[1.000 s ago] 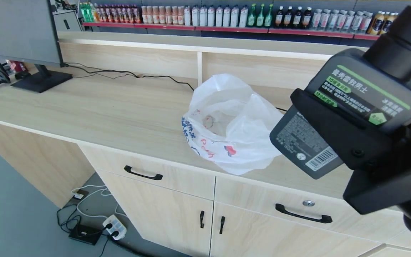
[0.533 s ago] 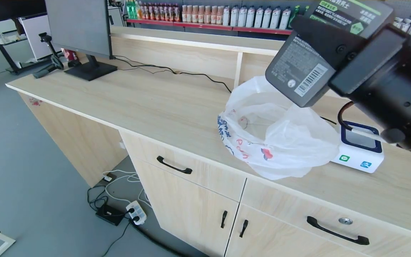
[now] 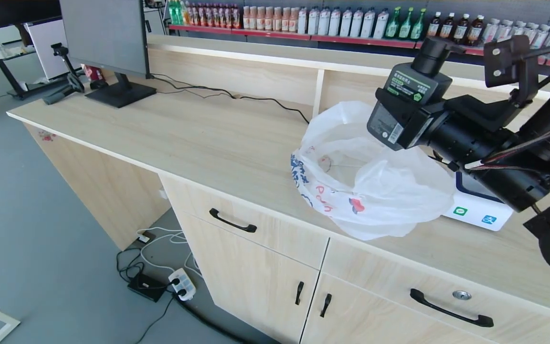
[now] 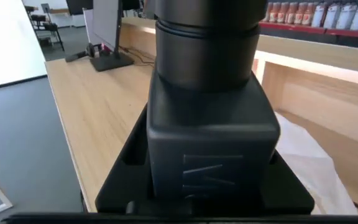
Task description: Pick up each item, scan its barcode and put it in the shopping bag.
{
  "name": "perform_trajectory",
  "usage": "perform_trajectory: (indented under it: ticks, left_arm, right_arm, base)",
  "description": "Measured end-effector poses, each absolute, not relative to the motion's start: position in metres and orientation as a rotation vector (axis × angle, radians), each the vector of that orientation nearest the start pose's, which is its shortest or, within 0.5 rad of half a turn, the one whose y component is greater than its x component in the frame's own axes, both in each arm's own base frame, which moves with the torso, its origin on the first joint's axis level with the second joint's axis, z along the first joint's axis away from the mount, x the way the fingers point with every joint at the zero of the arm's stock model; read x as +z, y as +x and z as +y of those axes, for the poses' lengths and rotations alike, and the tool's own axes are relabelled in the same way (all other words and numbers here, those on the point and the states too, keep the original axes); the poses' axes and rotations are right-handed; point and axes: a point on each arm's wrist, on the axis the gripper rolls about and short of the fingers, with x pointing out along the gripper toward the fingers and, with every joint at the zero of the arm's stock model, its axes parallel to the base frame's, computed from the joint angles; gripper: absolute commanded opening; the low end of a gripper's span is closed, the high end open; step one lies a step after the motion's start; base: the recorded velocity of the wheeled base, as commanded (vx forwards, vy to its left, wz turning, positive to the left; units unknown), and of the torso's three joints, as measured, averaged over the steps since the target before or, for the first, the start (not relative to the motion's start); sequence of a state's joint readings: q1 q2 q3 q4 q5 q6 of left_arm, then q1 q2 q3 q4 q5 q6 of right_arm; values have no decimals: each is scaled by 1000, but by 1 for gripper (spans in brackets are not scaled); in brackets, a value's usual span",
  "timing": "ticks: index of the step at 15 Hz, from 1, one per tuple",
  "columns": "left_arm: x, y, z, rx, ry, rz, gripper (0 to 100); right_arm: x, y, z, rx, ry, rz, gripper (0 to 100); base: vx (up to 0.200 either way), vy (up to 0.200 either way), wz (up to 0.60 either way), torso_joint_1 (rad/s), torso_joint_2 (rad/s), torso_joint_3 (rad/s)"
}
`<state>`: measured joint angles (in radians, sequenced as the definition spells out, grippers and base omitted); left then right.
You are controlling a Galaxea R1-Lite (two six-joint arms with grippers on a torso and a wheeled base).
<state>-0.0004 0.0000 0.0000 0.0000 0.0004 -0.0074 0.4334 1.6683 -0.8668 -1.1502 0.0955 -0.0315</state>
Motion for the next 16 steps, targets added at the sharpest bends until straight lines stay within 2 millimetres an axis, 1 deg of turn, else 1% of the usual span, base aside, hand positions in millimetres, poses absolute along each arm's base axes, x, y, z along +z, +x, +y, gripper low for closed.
perform_trajectory:
  ticks: [1,2,3,4,5,6,7,8,10,11,12,13,16]
  left_arm:
    - [75,-23,0,0,-7,0,100]
    - [75,-23,0,0,-7,0,100]
    - [75,-23,0,0,-7,0,100]
    - [75,-23,0,0,-7,0,100]
    - [75,-23,0,0,-7,0,100]
    - [75,-23,0,0,-7,0,100]
    - [75,-23,0,0,-7,0,100]
    - [75,-23,0,0,-7,0,100]
    - [75,-23,0,0,-7,0,100]
    - [75,-23,0,0,-7,0,100]
    - [75,-23,0,0,-7,0,100]
    - [75,-23,0,0,-7,0,100]
    - [75,-23,0,-1,-7,0,100]
  right_arm:
    - [256,277,127,519,37,-362,0]
    - [258,283,128,524,48,-380,0]
    - [267,289,131,526,57,-421,0]
    - [281,297,135,525,64,-481,0]
    - [292,305,140,527,65,-519,0]
    - [295,313,146,546,62,-535,0]
    - [290,321,153,575,56,-527,0]
    - [281,326,156,593,50,-503,0]
    - [262,339,157,585,40,-445,0]
    - [255,347,154,572,37,-429,0]
    - [251,353,151,561,45,-415,0]
    - [246,358,150,561,90,-390,0]
    - [236,363,150,540,134,-312,0]
  base:
    - [0,0,0,0,0,0]
    - [0,0,0,0,0,0]
    - [0,0,0,0,0,0]
    - [0,0,0,0,0,0]
    - [0,0,0,0,0,0]
    - [0,0,0,0,0,0]
    - [0,0,0,0,0,0]
    - [0,0,0,0,0,0]
    - [0,0,0,0,0,0]
    - [0,0,0,0,0,0]
    - [0,0,0,0,0,0]
    - [0,0,0,0,0,0]
    - [0,0,0,0,0,0]
